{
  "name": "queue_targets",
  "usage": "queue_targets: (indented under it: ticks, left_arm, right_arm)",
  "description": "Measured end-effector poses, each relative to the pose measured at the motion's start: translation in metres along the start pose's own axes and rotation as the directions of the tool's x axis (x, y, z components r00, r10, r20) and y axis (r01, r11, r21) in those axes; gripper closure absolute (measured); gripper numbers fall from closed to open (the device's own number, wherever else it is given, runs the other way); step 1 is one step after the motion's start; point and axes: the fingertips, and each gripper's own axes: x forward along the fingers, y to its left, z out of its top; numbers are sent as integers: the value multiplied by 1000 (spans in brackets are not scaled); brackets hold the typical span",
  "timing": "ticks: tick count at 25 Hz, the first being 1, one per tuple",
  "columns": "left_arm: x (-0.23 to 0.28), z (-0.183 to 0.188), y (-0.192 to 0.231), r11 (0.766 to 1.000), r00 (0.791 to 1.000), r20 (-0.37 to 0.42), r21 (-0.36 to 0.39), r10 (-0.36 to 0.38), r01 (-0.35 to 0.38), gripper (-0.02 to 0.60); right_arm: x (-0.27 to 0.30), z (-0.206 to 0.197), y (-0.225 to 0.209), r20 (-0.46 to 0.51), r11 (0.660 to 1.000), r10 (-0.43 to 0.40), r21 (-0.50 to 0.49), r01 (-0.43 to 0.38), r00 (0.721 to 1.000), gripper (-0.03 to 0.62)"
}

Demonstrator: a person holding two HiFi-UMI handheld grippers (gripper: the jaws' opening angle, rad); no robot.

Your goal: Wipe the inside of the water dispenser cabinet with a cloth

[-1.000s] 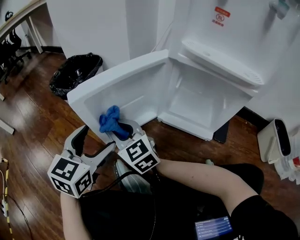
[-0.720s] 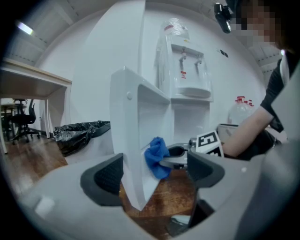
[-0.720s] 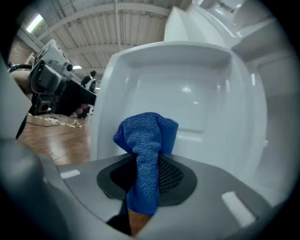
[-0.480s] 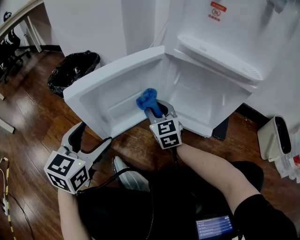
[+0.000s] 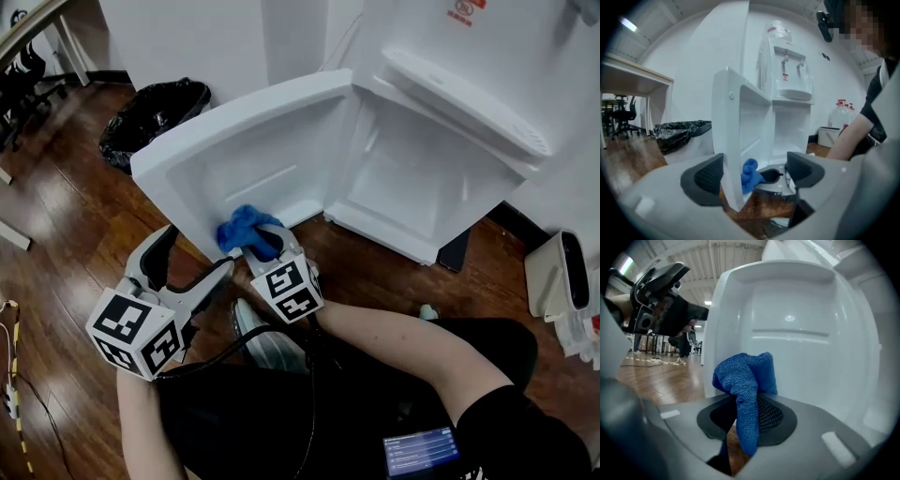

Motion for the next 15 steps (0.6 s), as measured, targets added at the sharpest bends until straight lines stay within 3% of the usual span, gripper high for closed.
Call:
queue_targets:
  ticks: [4,6,7,9,10,12,15]
  left_arm:
    - [-3,-3,3,1000,1000,-4,3,7,-7,156]
    - [-4,-4,2,1000,1000,-21,16,13,-13,156]
    - [-3,-5,2,1000,1000,-21,27,8,-8,156]
    - [0,-9,5,999,1000,-14,42,-4,4,156]
    - [0,-10,6,999,1000,-15,43,-5,6,156]
    - [-1,-12,7,999,1000,-22,42,0,1,160]
    - [-2,-10,8,1000,1000,-12,28,-2,2,197]
  right_arm:
    - [9,-11,33,28,979,131,157,-134,991,491]
    - [-1,-19,26,0,972,188,141,-186,982,491]
    - [-9,-25,13,-40,979,175,112,-170,984,491]
    - [-24,-46,-34,-170,998,52,55,-43,984,493]
    - [-33,-62,-62,-240,998,-22,48,35,970,493]
    - [-56,-93,-113,-338,982,-123,96,164,933,493]
    - [-91,-101,-157,-351,937,-177,226,267,919,493]
